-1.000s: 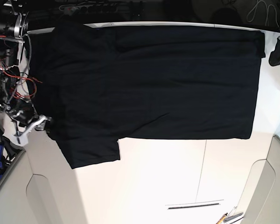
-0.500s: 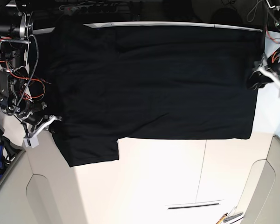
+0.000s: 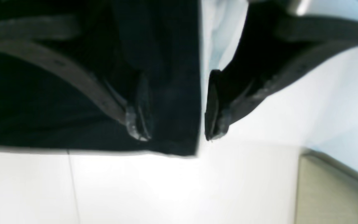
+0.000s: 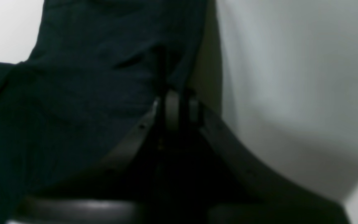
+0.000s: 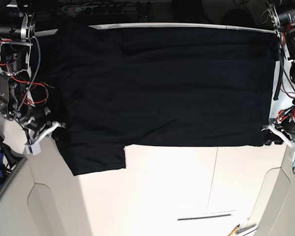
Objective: Fold the T-shirt properly
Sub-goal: 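Grasp the hem corners of the shirt with both grippers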
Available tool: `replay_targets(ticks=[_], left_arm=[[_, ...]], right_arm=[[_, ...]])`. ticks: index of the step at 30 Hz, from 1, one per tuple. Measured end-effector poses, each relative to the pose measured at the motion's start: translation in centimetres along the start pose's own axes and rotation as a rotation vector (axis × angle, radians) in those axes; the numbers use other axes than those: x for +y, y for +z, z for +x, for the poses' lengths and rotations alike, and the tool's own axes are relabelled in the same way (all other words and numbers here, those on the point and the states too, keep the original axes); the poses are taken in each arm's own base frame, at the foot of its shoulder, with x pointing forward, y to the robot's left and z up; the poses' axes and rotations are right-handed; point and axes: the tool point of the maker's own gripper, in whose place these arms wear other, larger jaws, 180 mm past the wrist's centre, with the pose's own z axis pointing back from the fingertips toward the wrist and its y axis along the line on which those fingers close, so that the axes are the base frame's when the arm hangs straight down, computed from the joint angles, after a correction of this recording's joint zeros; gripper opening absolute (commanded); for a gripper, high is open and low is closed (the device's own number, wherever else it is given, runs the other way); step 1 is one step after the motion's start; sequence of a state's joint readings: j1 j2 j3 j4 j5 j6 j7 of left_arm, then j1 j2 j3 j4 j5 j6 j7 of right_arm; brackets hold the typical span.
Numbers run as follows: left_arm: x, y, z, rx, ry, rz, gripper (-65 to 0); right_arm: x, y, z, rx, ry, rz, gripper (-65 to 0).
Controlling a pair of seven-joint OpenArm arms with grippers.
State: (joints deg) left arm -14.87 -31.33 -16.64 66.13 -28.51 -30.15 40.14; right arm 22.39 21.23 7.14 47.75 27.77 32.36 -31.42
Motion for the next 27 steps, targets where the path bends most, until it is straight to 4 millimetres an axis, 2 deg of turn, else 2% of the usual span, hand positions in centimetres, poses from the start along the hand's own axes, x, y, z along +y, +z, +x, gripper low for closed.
replay_targets(ticks=[3, 6, 11, 17, 18, 21, 22, 24, 27], left_arm=[[2.0, -1.4, 0.1, 0.024, 0.091, 0.020, -34.0], [3.1, -2.8, -0.5, 0.052, 0.199, 0.025, -34.0], [1.3, -4.5, -3.9, 0.118, 0.301, -0.071, -34.0], [-0.6, -5.6, -4.2, 0.100, 0.329, -0.104, -35.0], [-0.9, -5.7, -4.1, 0.093, 0.336, -0.110, -39.5], [-1.0, -5.6, -4.0, 0.095, 0.356, -0.118, -62.2], [-1.0, -5.6, -4.1, 0.098, 0.357, -0.119, -65.0], [-0.8, -5.2, -3.8, 0.090, 0.340, -0.134, -65.0], [0.1, -3.6, -1.5, 0.010, 0.330, -0.175, -65.0]], right_arm=[[0.0, 0.0, 0.1, -0.010, 0.001, -0.001, -65.0], [0.0, 0.0, 0.1, -0.014, -0.001, 0.000, -65.0], [0.1, -0.1, 0.1, -0.013, 0.000, 0.001, -65.0], [0.1, -0.1, 0.1, -0.013, 0.000, 0.001, -65.0], [0.1, -0.1, 0.1, -0.013, 0.000, 0.001, -65.0], [0.1, -0.1, 0.1, -0.013, 0.000, 0.001, -65.0], [0.1, -0.1, 0.0, -0.010, 0.000, 0.001, -65.0], [0.3, 0.2, 0.0, 0.016, -0.024, 0.013, -65.0], [0.5, 1.3, 0.1, 0.055, -0.055, 0.029, -65.0]])
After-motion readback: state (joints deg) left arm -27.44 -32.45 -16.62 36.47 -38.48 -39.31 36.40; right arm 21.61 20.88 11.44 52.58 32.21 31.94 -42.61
